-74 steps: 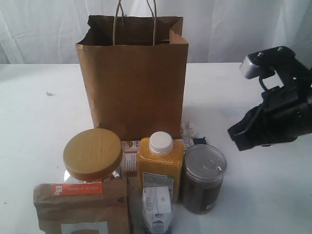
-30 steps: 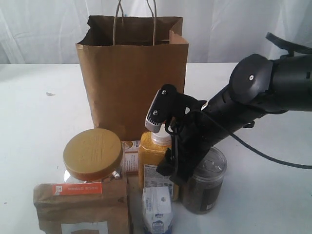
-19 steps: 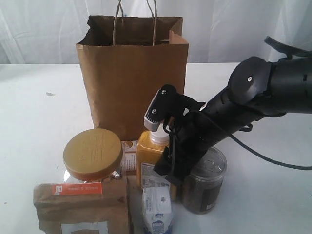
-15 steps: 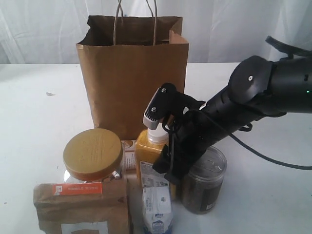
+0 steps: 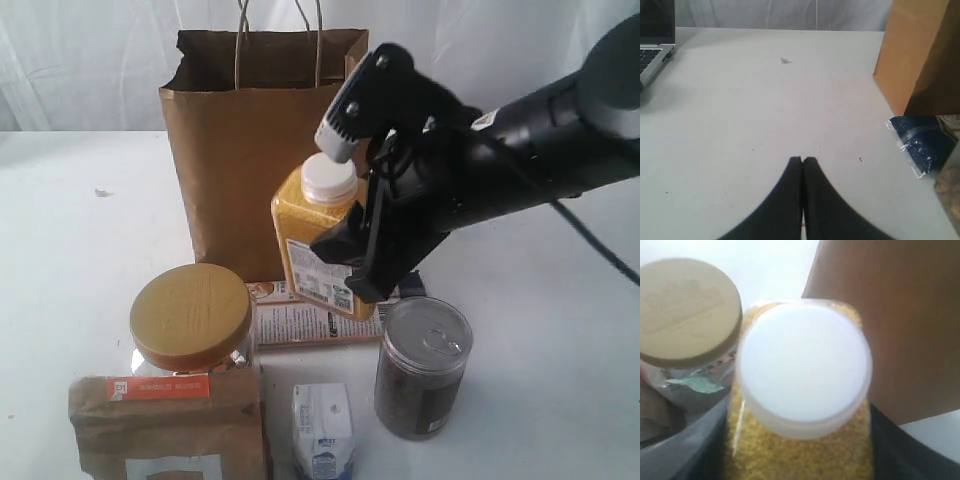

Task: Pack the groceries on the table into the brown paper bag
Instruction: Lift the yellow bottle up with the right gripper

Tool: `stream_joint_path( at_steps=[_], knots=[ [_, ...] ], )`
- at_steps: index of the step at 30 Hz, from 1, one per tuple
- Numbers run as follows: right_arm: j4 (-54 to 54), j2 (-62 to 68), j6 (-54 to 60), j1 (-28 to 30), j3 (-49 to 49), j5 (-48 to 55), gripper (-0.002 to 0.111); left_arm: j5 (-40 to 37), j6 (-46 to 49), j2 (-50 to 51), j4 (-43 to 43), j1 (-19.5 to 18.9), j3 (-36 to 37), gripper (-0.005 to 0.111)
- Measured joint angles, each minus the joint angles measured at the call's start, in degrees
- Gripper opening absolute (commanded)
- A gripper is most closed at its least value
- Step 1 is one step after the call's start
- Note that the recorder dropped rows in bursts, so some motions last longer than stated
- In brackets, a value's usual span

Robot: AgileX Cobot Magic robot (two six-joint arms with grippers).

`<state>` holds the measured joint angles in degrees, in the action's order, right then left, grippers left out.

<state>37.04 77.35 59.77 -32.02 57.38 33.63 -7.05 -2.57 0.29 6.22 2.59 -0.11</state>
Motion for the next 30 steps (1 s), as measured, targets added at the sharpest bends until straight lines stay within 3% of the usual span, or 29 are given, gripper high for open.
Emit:
stream_joint_path(
  at_steps=[9, 16, 21, 30],
  knots=[
    [-0.19, -17.54, -9.88, 0.0, 0.0, 4.22, 0.0, 0.0, 0.0, 0.0, 0.0, 0.0, 0.0, 0.0],
    [-0.1, -28.26, -19.47, 0.0, 0.12, -16.6, 0.0, 0.0, 0.0, 0.0, 0.0, 0.0, 0.0, 0.0],
    [0.52, -26.02, -27.08, 4.18, 3.66, -24.88, 0.0, 0.0, 0.0, 0.0, 0.0, 0.0, 0.0, 0.0],
    [6.43, -10.8, -32.82, 12.72, 19.18, -14.13, 0.0, 0.0, 0.0, 0.0, 0.0, 0.0, 0.0, 0.0]
  ],
)
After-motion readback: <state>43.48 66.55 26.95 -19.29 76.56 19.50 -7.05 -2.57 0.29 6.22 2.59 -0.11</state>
